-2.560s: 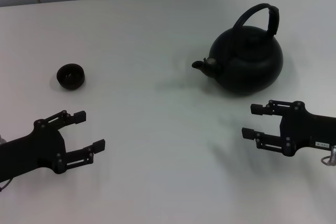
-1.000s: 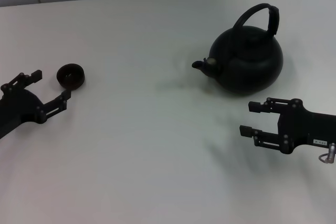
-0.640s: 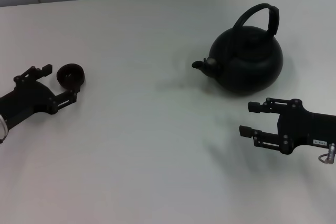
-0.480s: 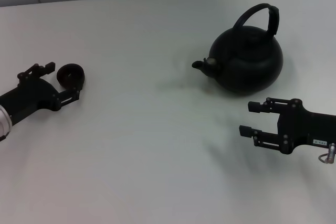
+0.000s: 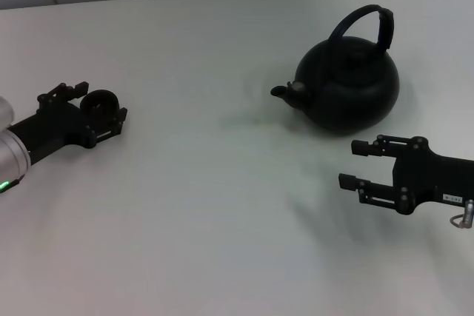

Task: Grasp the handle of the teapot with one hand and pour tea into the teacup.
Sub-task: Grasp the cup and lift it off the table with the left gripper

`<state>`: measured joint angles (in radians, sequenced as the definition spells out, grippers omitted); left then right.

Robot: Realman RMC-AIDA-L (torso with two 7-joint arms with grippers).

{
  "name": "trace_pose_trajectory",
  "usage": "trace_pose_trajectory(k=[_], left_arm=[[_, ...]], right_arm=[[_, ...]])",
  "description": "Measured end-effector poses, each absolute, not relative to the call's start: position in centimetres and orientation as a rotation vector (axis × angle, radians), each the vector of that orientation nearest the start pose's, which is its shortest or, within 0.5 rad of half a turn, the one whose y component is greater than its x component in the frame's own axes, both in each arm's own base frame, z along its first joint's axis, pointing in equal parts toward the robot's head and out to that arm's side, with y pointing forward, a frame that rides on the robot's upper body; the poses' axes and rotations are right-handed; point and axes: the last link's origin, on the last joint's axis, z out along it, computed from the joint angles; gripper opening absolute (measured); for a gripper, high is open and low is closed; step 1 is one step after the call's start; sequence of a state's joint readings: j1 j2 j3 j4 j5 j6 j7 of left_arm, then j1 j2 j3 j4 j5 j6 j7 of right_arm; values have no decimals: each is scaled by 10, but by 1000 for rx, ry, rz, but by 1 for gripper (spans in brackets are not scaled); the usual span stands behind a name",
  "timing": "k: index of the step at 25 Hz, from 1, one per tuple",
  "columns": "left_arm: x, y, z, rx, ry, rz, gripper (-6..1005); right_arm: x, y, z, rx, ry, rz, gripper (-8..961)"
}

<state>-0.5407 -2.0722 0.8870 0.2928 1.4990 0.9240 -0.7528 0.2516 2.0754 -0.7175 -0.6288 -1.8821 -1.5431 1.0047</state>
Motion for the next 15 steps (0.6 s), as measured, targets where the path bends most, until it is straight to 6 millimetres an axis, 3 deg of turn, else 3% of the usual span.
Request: trace_pose_trajectory(k=[15], left_arm=[[-317,365,-50,-2319,-465,-317,727]], right_arm=[[335,254,1,-2572,481,627,620]])
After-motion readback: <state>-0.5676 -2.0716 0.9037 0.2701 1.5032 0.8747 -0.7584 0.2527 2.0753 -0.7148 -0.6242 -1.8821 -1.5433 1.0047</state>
